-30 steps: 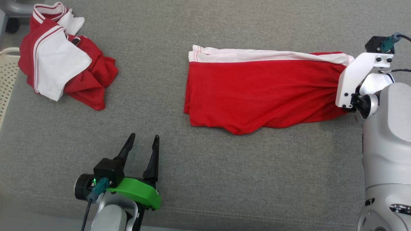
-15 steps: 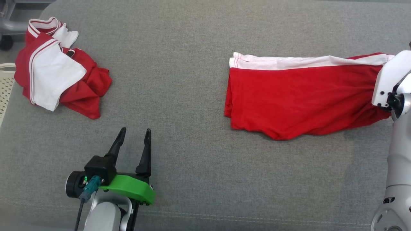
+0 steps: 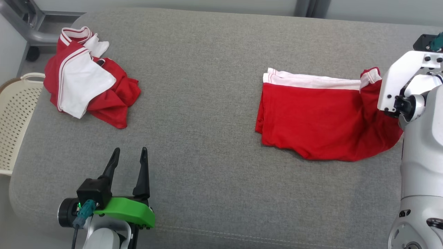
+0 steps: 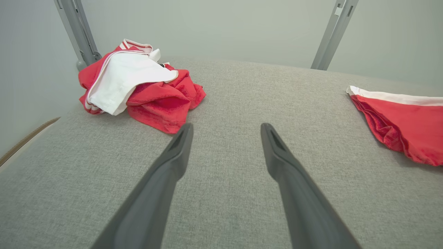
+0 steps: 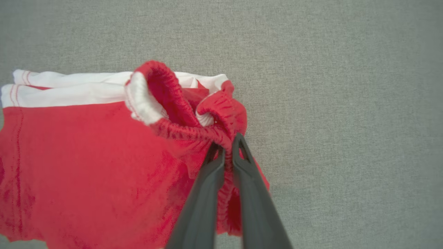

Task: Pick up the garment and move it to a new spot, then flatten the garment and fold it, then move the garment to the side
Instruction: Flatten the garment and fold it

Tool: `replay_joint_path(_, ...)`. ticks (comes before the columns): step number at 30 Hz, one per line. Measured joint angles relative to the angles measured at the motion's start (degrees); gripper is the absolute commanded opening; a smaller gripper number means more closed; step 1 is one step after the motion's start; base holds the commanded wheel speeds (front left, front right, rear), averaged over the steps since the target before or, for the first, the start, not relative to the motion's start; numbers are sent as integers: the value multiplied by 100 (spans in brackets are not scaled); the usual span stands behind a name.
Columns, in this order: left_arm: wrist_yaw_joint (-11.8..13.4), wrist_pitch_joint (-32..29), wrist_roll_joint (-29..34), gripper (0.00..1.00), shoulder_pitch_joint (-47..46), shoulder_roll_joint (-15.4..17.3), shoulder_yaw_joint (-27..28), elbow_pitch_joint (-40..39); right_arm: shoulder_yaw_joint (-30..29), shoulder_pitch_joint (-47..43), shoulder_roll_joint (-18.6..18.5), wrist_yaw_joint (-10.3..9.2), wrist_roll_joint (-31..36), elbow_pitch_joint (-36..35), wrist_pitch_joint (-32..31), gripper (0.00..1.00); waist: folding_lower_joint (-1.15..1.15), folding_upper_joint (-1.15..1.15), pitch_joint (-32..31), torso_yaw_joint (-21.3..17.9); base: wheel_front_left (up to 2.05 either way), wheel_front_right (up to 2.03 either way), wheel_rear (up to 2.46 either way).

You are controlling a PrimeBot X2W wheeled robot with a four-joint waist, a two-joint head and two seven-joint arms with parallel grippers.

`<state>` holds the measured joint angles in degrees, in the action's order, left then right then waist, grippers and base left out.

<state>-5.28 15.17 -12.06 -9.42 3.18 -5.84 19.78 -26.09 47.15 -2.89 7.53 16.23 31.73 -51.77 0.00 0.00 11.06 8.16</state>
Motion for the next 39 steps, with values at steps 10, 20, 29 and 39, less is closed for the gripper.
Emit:
replay_joint_path(10, -54, 0, -53, 100, 98, -14, -175, 102, 667, 364, 5, -1, -1155, 801, 135, 0, 0, 0, -93, 434, 0, 0, 0)
replay_joint_path(20, -62, 0, -149, 100, 149, -23, -328, 210, 1151, 609, 9, -1, -1537, 1760, 476, 0, 0, 0, -66, 843, 0, 0, 0)
replay_joint_path(29, -60, 0, -192, 100, 149, -24, -385, 226, 1206, 821, 10, -1, -1497, 2373, 846, 0, 0, 0, -7, 1048, 0, 0, 0)
replay_joint_path(39, -41, 0, -246, 100, 136, -29, -437, 261, 1893, 1209, -1, -2, -2226, 2945, 1257, 100, 0, 0, 17, 1000, 0, 0, 0)
